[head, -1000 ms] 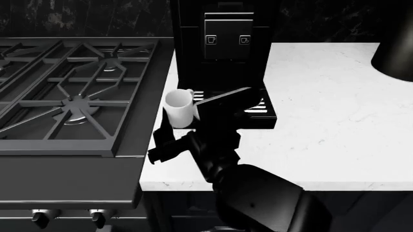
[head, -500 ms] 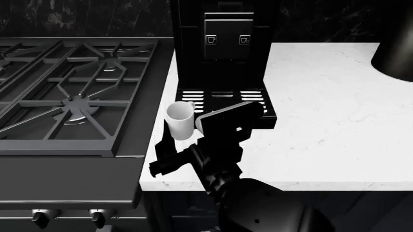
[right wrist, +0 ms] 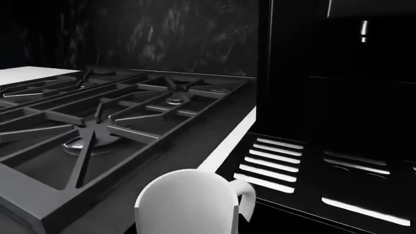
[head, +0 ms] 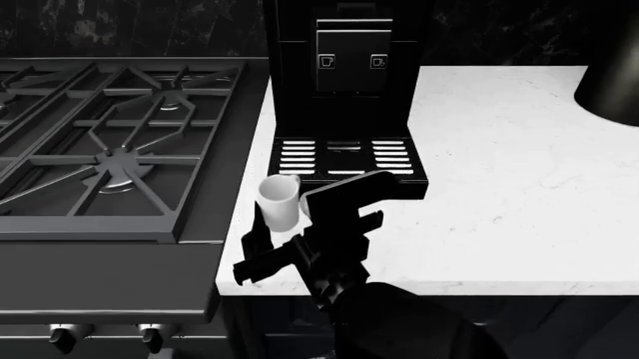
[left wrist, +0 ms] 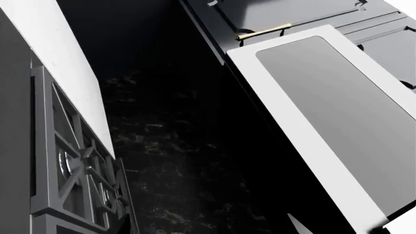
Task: Pick the mug from under the coffee machine dispenser and place it on the counter.
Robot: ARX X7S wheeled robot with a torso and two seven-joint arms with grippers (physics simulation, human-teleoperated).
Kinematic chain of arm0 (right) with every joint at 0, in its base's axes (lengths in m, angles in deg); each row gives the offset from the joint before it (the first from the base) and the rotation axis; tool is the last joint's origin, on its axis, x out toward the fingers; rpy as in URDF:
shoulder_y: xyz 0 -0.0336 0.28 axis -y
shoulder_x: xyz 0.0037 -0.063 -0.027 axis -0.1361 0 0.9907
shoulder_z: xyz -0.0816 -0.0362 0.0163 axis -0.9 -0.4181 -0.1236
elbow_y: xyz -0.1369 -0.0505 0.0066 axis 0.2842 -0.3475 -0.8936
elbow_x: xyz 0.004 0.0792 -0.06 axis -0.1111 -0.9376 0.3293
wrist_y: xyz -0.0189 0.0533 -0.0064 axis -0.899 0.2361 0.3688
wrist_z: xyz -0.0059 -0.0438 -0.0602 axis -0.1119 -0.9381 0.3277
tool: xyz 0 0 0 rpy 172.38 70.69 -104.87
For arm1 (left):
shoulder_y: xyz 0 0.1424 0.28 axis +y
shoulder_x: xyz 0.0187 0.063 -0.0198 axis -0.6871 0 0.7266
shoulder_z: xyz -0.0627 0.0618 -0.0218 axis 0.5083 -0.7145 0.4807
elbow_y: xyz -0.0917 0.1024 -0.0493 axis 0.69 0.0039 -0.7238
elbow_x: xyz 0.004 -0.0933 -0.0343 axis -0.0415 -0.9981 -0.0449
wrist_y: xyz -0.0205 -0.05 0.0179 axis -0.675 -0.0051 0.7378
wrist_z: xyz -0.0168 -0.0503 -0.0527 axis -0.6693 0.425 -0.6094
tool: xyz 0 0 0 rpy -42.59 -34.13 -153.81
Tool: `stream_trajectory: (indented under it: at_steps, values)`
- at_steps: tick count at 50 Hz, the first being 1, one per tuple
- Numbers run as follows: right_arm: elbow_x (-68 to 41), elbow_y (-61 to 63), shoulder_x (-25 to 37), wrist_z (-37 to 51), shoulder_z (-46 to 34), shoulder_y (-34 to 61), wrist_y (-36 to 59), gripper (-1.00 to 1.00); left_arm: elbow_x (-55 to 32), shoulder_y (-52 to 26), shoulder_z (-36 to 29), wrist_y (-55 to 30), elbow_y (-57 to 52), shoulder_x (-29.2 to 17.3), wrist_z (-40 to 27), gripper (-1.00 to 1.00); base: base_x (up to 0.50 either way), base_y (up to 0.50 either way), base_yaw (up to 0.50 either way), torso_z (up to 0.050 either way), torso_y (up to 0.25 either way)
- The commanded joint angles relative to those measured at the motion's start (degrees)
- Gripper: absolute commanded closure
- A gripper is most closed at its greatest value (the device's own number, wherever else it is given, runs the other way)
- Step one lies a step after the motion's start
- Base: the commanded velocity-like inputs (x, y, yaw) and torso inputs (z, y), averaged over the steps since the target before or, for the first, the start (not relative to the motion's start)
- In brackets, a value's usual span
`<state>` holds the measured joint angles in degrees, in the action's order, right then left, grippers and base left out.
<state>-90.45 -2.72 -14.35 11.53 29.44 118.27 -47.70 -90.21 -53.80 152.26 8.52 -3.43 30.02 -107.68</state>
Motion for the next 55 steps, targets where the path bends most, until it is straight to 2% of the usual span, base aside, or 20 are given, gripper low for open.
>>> stream_trajectory:
  at_steps: [1,43,44,55]
  values:
    - [1.1,-2.1,-0.1,-1.0,-0.6,-0.2,-0.5,1.00,0.0,0.0,-0.1,0.1,0.0,-0.1,-0.2,-1.00,0.00,0.00,0.00,0.000,0.000]
    - [1.5,-9.7,-0.5,-2.9,-2.8,-0.8,-2.8,1.00,-0.7,0.6,0.4,0.8,0.0,-0.3,-0.3,-1.00,0.00,0.00,0.00,0.000,0.000]
    - [1.4,-9.6,-0.5,-2.8,-2.9,-0.8,-2.7,-1.00,-0.7,0.7,0.4,0.9,-0.1,-0.3,-0.3,-1.00,0.00,0.00,0.00,0.000,0.000]
    - [0.8,-9.2,-0.3,-2.6,-2.9,-0.7,-2.6,-1.00,-0.7,0.7,0.3,1.0,-0.2,-0.2,-0.3,-1.00,0.00,0.00,0.00,-0.001,0.000]
